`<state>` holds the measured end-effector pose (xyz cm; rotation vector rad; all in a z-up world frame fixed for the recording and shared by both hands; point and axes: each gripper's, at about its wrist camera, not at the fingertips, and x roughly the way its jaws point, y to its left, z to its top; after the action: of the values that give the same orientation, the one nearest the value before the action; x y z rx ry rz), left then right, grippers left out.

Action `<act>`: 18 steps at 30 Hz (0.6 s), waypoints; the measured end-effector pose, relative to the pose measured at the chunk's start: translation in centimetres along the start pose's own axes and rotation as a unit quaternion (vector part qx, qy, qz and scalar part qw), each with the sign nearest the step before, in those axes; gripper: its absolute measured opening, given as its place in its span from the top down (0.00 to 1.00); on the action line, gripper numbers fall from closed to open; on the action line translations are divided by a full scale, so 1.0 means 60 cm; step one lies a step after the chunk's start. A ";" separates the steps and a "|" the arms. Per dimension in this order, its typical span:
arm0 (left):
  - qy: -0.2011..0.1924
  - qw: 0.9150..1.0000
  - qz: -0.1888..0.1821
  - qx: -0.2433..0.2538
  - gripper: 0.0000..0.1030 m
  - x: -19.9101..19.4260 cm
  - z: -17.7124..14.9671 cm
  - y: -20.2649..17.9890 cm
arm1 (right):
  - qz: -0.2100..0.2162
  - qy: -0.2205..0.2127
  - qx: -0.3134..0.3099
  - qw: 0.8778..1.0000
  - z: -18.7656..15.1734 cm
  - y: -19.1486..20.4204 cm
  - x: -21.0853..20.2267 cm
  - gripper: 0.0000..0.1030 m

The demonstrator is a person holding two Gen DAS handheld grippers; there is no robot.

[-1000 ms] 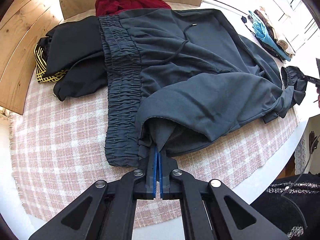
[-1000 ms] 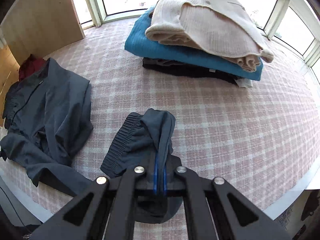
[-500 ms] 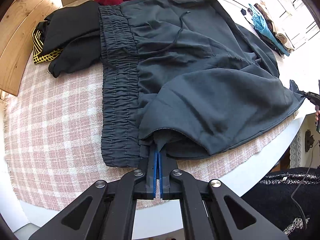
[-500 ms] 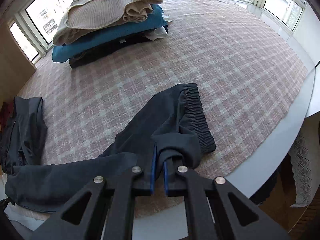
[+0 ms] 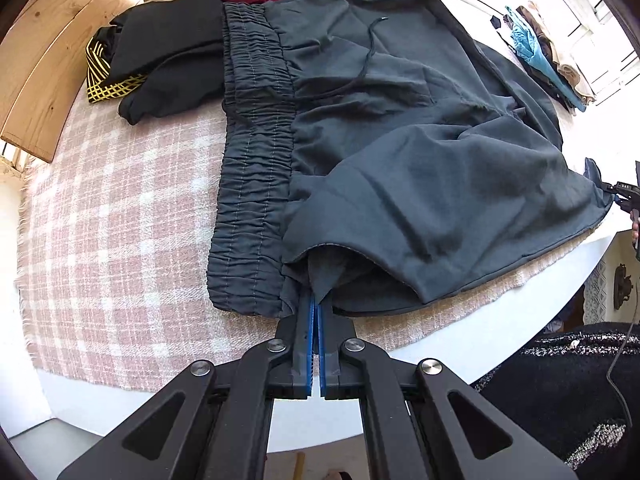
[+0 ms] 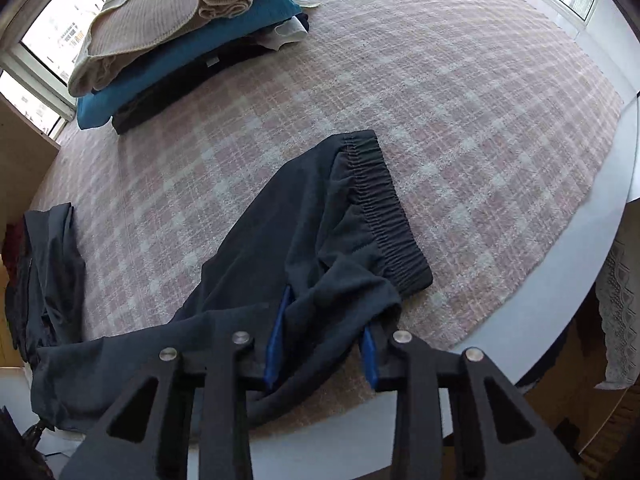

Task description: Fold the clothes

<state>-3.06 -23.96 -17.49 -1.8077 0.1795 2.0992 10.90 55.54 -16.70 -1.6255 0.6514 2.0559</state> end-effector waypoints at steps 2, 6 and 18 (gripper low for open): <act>0.003 1.000 -0.007 -0.003 0.99 -0.005 -0.006 0.007 | -0.018 0.021 -0.009 1.000 -0.024 -0.010 -0.004 0.96; 0.015 0.999 -0.025 -0.021 0.98 -0.009 -0.015 0.026 | -0.053 0.028 -0.004 0.998 -0.051 -0.042 -0.040 0.79; -0.046 0.999 0.019 0.003 0.94 -0.100 0.034 0.002 | 0.057 -0.059 -0.166 0.983 0.015 0.207 -0.136 0.50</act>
<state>-4.32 -24.56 -11.32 -1.7124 0.1960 2.2012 4.48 45.85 -7.39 -1.6545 0.3818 2.4274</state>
